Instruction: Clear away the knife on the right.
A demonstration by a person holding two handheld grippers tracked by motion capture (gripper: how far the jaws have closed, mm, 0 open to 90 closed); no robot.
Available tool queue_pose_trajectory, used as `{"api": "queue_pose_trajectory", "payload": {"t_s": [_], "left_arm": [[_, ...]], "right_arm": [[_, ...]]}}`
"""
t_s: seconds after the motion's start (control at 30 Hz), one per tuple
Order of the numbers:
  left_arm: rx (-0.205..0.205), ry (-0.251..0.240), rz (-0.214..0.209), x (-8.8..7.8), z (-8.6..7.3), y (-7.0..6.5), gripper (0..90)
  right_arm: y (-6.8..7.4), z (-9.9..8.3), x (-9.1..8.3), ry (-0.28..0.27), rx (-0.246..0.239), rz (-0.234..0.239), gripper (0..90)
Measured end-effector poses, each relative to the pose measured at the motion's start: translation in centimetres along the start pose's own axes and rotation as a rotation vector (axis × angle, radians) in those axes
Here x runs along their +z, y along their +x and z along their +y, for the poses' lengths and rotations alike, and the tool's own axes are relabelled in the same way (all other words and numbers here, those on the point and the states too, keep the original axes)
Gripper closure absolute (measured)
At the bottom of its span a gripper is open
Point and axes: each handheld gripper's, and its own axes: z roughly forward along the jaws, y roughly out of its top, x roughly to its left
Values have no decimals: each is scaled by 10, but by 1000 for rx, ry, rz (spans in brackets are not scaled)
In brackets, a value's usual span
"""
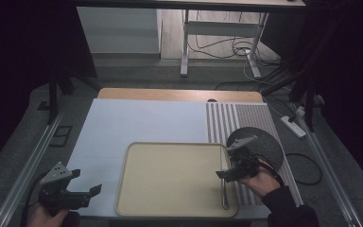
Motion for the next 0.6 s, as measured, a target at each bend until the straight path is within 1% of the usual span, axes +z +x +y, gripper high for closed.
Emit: {"api": "queue_pose_trajectory", "payload": {"t_s": [0.03, 0.07, 0.13, 0.2, 0.23, 0.27, 0.3, 0.43, 0.53, 0.6], "left_arm": [[0, 0, 0, 0, 0, 0, 43], [0, 1, 0, 0, 0, 0, 43], [0, 1, 0, 0, 0, 0, 43], [0, 1, 0, 0, 0, 0, 43], [-1, 1, 0, 0, 0, 0, 43], [-1, 1, 0, 0, 0, 0, 43], [0, 1, -1, 0, 0, 0, 43], [1, 2, -2, 0, 0, 0, 43], [2, 3, -3, 0, 0, 0, 43], [2, 3, -3, 0, 0, 0, 43]], "right_arm": [[0, -3, -2, -11, 7, 1, 105], [0, -10, -8, -27, 18, -6, 83], [0, -12, -10, -30, 17, -10, 71], [0, -18, -14, -42, 28, -18, 32], [-1, -25, -19, -49, 47, -24, 25], [-1, -25, -19, -49, 47, -24, 25], [-3, -31, -24, -59, 67, -33, 5], [-5, -41, -32, -88, 100, -49, 0], [-6, -45, -36, -100, 112, -57, 0], [-7, -51, -41, -109, 128, -74, 0]]}}
